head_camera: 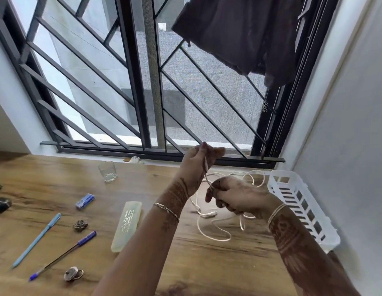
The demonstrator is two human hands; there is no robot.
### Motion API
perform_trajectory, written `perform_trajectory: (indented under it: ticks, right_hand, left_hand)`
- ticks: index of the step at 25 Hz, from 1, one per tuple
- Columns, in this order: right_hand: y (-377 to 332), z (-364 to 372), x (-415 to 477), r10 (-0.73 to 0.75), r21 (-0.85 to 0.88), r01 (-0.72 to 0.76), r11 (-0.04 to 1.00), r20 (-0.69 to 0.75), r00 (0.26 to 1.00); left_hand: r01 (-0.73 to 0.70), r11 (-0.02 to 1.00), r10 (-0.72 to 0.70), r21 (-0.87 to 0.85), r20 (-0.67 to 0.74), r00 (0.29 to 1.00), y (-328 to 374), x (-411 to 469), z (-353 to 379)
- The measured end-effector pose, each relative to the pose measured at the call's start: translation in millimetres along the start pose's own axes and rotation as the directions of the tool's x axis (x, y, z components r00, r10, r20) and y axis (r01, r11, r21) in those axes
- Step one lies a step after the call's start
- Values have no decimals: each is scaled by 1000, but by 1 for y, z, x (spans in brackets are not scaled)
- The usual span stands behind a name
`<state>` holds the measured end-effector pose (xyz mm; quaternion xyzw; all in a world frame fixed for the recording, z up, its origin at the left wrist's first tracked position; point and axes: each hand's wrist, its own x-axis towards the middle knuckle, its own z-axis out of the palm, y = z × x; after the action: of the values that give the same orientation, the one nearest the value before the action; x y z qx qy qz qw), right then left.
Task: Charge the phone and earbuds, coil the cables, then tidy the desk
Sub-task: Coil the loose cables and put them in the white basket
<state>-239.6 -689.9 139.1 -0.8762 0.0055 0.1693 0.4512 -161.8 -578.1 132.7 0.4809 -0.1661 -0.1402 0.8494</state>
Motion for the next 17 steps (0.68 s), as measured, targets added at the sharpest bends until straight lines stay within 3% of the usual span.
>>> perform_trajectory:
  ticks: [2,4,8,12,17]
  right_hand:
    - [-9,-9,-4,-80,-178,63,982,-89,993]
    - [-13,-19,-3,-146,-183,115,976,-164,976]
    - [-11,-33,-3,-194,-160,156,975,-261,946]
    - [-11,-47,3,-257,-120,230,966,-306,917]
    - [-3,-46,20,-308,46,330,943,-256,916]
  left_hand:
    - [-10,970,5,244,24,1000,-7,-1,-4]
    - [-21,887,-10,461,66,998,-12,-4,-10]
    - [30,817,-124,576,125,984,-15,-12,-21]
    - [210,894,-311,396,210,927,-8,-19,-24]
    - [328,940,-341,93,264,902,10,-19,-12]
